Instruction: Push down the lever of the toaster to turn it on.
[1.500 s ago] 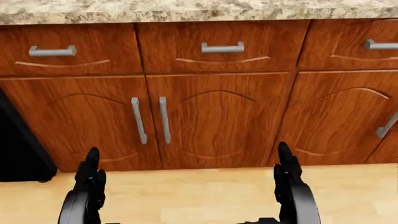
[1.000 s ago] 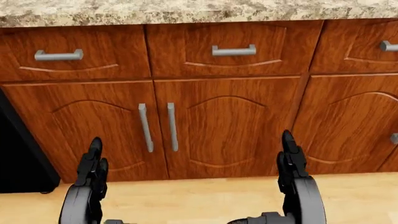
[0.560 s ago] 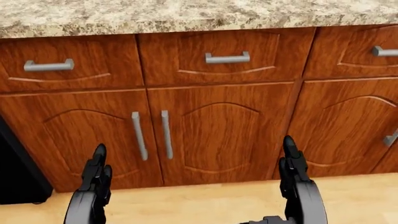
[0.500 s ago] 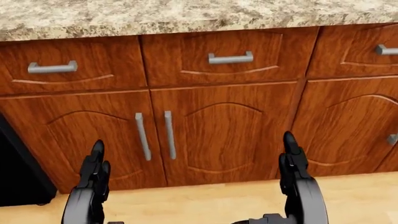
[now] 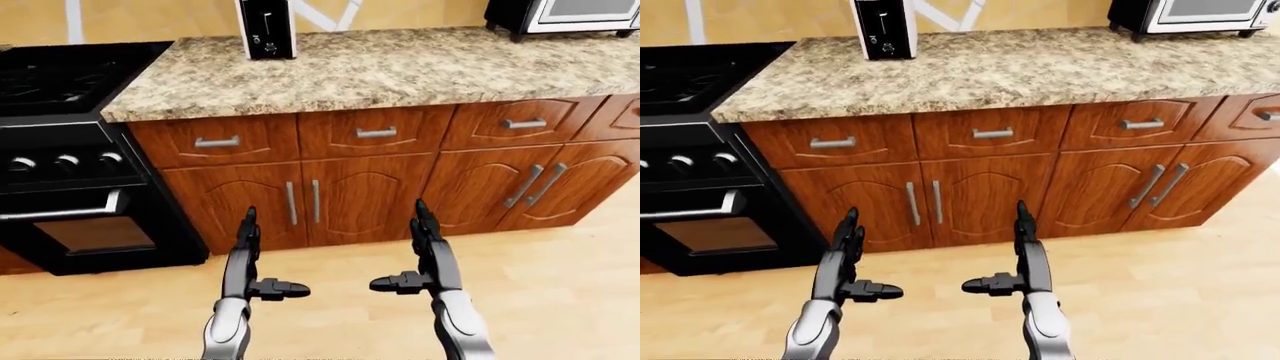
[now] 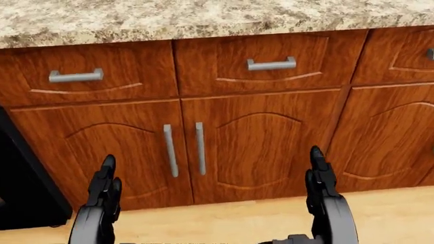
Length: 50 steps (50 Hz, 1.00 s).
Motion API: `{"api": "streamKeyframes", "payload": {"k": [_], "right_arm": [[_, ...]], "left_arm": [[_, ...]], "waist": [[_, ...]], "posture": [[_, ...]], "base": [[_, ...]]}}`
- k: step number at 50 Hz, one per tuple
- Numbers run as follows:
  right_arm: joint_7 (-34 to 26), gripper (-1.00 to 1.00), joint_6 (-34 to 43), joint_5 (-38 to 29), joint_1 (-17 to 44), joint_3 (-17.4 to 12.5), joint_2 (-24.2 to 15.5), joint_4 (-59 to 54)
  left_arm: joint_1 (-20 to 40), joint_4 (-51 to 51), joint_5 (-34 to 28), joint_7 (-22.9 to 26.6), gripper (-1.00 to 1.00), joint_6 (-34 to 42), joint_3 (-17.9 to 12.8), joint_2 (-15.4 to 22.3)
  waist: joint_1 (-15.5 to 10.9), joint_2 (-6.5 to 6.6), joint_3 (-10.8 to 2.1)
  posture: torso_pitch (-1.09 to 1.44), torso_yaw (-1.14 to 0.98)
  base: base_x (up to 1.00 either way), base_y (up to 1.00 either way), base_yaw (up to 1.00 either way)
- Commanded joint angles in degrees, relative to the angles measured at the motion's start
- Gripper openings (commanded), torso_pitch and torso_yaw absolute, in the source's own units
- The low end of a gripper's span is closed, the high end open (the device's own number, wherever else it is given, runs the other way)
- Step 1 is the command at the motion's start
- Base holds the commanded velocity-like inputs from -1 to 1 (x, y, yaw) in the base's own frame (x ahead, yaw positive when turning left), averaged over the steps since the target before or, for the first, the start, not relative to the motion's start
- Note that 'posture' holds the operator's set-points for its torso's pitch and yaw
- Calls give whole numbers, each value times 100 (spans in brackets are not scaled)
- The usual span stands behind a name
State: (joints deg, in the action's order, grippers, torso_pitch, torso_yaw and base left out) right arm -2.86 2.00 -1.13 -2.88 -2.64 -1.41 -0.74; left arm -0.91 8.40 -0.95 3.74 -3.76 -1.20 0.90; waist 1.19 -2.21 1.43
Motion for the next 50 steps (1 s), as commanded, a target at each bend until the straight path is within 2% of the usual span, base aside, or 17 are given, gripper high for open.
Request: {"api": "streamKeyframes", "payload": {"k": [1, 5, 7, 8, 19, 22, 23, 26, 31, 33, 35, 36, 38, 39, 41, 49, 50], "right_arm": [[-36, 100, -223, 16, 123, 69, 22, 223], [-18, 100, -114, -1, 77, 92, 36, 378], [-21, 100, -118, 8, 87, 85, 34, 360], [-27, 100, -221, 13, 136, 63, 21, 209], [-28, 100, -233, 15, 154, 62, 19, 172], [-27, 100, -202, 12, 130, 68, 21, 227], [-28, 100, -192, 11, 127, 70, 22, 240], [-37, 100, -268, 21, 171, 49, 10, 126], [-42, 100, -275, 28, 186, 38, 5, 106], [-40, 100, -274, 20, 174, 44, 7, 120], [-38, 100, -263, 16, 169, 47, 9, 135], [-39, 100, -268, 13, 169, 51, 11, 136], [-47, 100, -277, 22, 178, 45, 7, 116], [-50, 100, -255, 25, 169, 53, 13, 153], [-65, 100, -299, 65, 175, 32, 9, 121], [-48, 100, -261, 82, 98, 53, 16, 288], [-54, 100, -243, 81, 93, 57, 18, 302]], "left_arm": [[101, -265, 17, -41, 100, -198, -77, 46], [144, -100, 27, -35, 100, -319, -100, 56], [124, -206, 21, -44, 100, -232, -88, 50], [119, -223, 23, -45, 100, -219, -87, 49], [148, -68, 43, -31, 100, -340, -102, 54], [144, -65, 41, -32, 100, -346, -99, 55], [138, -135, 35, -38, 100, -283, -88, 50], [131, -153, 33, -38, 100, -274, -86, 51], [111, -241, 27, -42, 100, -203, -77, 46], [120, -212, 25, -41, 100, -223, -80, 47], [131, -186, 29, -38, 100, -240, -86, 51], [117, -238, 25, -40, 100, -203, -80, 48], [170, -79, 31, -33, 100, -311, -100, 59], [172, -91, 31, -35, 100, -298, -100, 59], [127, -214, 22, -39, 100, -218, -83, 51], [102, -259, 14, -38, 100, -200, -82, 47], [95, -288, 12, -39, 100, -180, -77, 45]], "waist": [[-30, 19, -62], [-24, 391, -20], [-50, 848, -141], [-70, 647, -139], [-103, 66, -3], [-79, -307, -87], [-12, -29, -24], [-16, -129, -84], [-33, 152, -7], [-23, 383, -1], [-58, 858, -129], [-99, 587, -86], [-119, 569, -45], [-145, 444, 14], [-114, 459, -74], [-170, 259, 3], [-196, 274, -81]], "posture": [[0, 0], [0, 0], [0, 0], [0, 0], [0, 0], [0, 0], [0, 0], [0, 0], [0, 0], [0, 0], [0, 0], [0, 0], [0, 0], [0, 0], [0, 0], [0, 0], [0, 0]], "base": [[0, 30, 0], [0, 31, 0], [0, 31, 0], [0, 31, 0], [0, 31, 0], [0, 31, 0], [0, 30, 0], [0, 31, 0], [0, 31, 0], [0, 30, 0], [0, 31, 0], [0, 31, 0], [0, 30, 0], [0, 0, 0], [0, 0, 0], [0, 0, 0], [0, 0, 19]]}}
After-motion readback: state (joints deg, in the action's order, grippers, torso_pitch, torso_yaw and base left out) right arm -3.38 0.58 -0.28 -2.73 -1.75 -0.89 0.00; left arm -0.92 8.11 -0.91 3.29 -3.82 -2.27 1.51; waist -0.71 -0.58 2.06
